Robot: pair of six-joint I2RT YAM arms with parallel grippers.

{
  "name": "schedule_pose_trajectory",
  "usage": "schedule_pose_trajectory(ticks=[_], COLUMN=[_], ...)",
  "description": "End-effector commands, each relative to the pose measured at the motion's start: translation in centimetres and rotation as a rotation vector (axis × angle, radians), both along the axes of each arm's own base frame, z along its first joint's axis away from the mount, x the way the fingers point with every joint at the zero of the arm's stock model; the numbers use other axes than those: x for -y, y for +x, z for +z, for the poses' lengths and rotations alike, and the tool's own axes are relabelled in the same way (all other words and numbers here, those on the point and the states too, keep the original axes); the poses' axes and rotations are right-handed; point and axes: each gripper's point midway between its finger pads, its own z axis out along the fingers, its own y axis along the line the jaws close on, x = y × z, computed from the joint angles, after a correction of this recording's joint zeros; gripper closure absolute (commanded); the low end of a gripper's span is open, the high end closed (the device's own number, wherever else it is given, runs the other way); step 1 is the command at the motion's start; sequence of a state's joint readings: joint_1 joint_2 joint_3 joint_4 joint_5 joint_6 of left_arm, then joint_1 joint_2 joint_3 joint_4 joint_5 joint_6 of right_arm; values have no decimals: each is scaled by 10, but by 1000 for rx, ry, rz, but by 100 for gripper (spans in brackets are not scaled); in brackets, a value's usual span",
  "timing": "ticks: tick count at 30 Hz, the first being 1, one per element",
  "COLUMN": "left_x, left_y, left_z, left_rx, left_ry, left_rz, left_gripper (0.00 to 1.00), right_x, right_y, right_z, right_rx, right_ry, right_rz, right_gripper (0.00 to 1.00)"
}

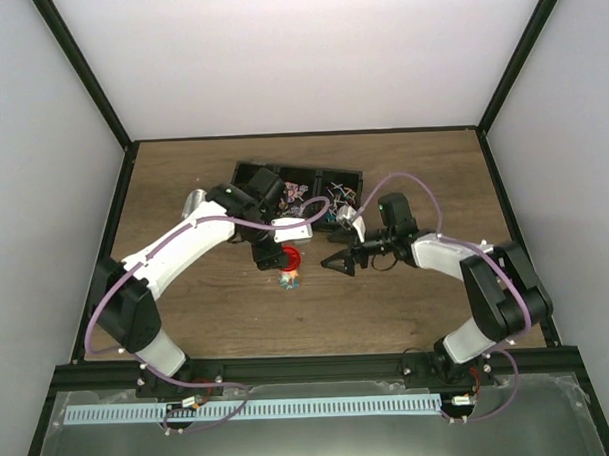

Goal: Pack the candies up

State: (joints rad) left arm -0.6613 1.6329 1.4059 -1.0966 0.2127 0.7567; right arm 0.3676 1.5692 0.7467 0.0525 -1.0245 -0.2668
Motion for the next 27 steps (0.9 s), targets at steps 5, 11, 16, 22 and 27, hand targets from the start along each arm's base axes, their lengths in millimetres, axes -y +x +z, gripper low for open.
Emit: schedule_pose_trajectory(ticks=[5, 11, 16, 22, 27], left_x=[10, 1, -2, -5, -4], left_y=[26, 40, 27, 22, 3], left_z=[96, 153, 150, 119, 97], left_rx=[232, 461, 426, 329, 196], left_ry=[-316, -563, -581, -482, -412], left_rz=[127, 318, 320, 326, 273], left_gripper=[0, 0, 0, 0, 0], right_x=[-7, -9, -20, -42, -56], right_y=[2, 38, 0, -42, -59], right_z=[46, 72, 67, 50, 30], right_rx=[397, 313, 292, 350, 404], right_ry=[89, 118, 189, 242, 275], right_rz=[-103, -260, -101, -104, -95], right_gripper=[0, 0, 0, 0, 0])
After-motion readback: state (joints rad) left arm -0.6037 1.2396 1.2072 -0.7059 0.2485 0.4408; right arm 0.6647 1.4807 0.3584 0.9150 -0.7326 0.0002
